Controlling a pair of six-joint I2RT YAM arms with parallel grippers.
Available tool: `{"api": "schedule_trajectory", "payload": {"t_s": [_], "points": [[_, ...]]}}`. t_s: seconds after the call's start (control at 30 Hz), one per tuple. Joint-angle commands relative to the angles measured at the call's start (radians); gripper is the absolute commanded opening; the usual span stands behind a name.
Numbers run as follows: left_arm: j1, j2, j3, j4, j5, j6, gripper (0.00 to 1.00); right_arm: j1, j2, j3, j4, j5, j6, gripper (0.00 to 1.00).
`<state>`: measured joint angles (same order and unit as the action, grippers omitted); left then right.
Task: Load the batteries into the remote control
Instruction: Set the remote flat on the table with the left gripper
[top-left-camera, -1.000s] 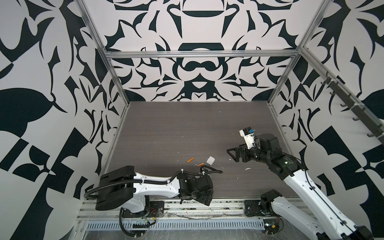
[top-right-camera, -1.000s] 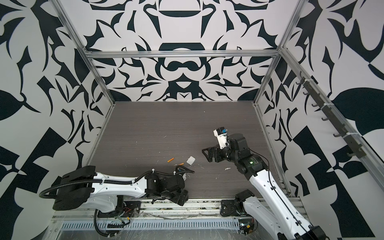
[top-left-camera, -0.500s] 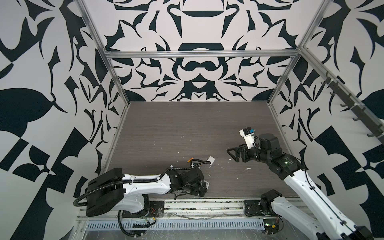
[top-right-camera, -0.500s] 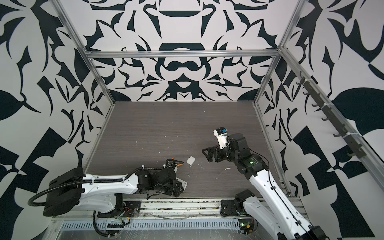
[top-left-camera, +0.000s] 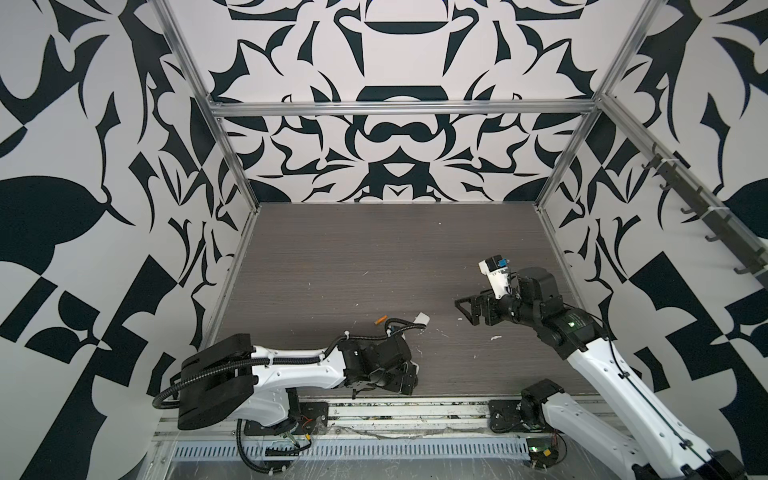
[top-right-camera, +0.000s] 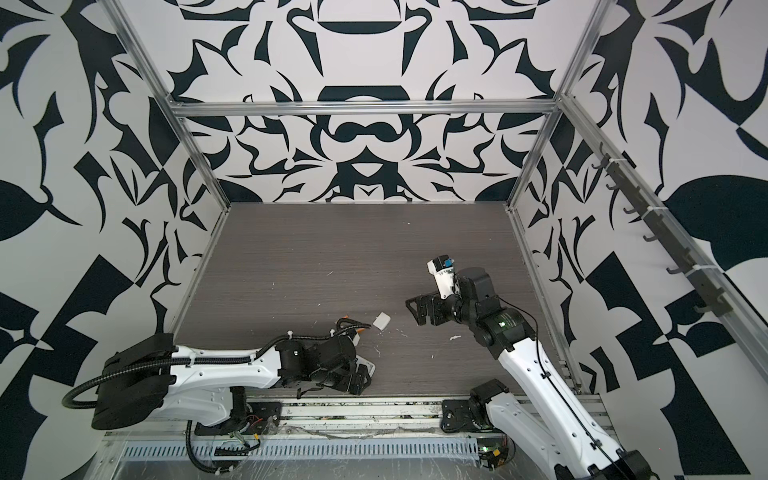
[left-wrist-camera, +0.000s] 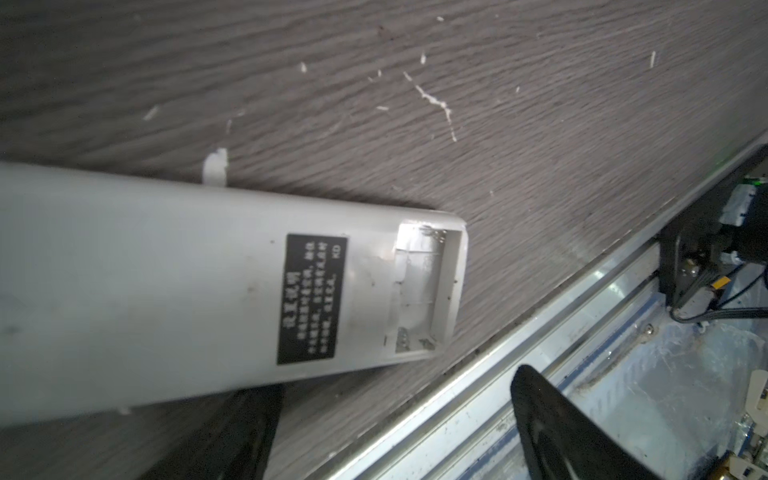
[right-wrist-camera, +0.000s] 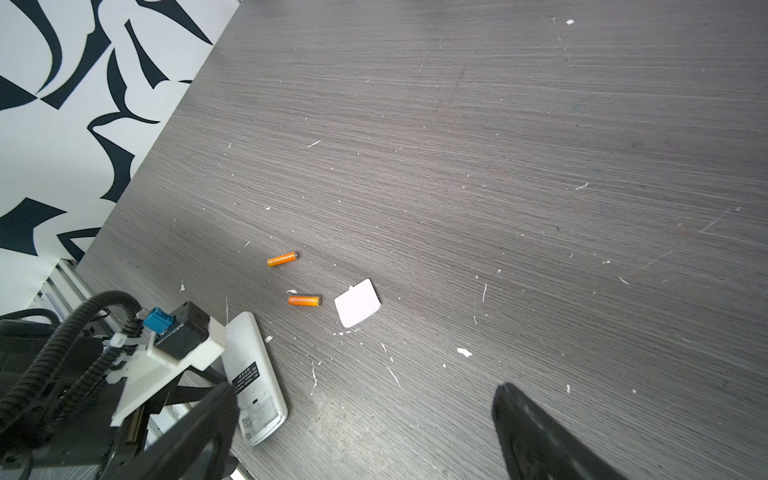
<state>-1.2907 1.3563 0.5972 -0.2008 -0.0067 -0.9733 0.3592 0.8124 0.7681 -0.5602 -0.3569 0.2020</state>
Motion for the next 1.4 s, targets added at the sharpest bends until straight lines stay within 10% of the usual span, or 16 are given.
{"api": "schedule_trajectory", "payload": {"t_s": [0.0, 0.9, 1.37], "points": [[-0.006, 0.039, -0.010, -0.013, -0.008, -0.001, 0.90, -0.006, -0.023, 0.045, -0.005, 0.013, -0.018, 0.99], [0.019, -0.114, -0.078, 0.025, 0.009, 0.030, 0.90, -0.008, 0.058, 0.078, -0.054, 0.057, -0.076, 0.98], [0.003, 0.094, -0.001, 0.167, 0.054, 0.077, 0.90, -0.008, 0.094, 0.114, -0.063, 0.100, -0.096, 0.99]]}}
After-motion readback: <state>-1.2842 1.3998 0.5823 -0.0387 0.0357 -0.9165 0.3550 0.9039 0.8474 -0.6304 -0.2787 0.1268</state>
